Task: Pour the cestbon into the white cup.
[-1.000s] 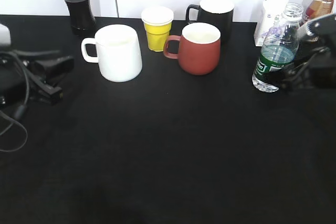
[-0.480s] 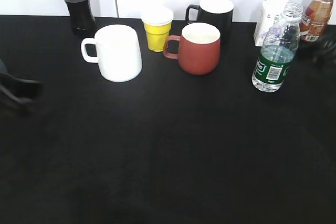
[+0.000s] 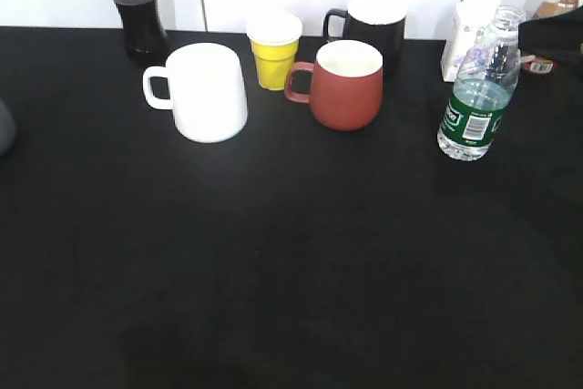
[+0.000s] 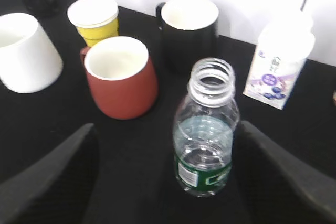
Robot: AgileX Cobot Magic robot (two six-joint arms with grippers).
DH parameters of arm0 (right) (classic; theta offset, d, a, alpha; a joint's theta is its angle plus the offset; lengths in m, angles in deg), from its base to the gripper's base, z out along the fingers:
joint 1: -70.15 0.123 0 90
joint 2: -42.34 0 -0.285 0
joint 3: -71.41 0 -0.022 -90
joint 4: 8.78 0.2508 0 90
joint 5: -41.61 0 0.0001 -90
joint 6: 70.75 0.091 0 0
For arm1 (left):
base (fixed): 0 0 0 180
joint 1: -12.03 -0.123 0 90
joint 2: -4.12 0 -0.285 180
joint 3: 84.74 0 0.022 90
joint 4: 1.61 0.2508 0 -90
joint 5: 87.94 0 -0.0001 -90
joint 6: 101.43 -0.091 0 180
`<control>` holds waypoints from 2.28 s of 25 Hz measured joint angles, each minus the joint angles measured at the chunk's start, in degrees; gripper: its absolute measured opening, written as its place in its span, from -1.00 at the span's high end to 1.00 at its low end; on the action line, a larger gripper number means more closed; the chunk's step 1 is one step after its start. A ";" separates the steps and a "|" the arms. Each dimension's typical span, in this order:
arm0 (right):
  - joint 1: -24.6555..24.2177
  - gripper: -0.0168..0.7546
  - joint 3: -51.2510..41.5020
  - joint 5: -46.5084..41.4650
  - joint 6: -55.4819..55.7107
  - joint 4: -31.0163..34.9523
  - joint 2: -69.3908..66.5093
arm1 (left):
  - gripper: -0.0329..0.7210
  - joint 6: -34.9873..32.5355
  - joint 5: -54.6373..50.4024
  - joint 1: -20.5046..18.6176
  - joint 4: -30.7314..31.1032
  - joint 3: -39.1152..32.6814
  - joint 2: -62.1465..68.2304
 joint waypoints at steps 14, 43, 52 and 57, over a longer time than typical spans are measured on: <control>0.00 -0.58 -0.06 1.93 0.96 0.00 0.00 | 0.26 0.00 3.87 -22.36 -0.36 -2.45 1.36; 0.00 -0.58 -11.33 -42.55 -20.71 11.87 9.82 | 0.26 0.00 3.88 -26.19 -0.36 -2.45 1.36; 0.00 -0.58 -11.33 -59.81 -96.30 104.58 33.38 | 0.26 0.00 3.88 -26.19 -0.36 -2.45 1.36; 0.00 -0.58 -11.33 -82.25 -101.57 112.53 57.73 | 0.26 0.00 3.88 -26.19 -0.36 -2.45 1.36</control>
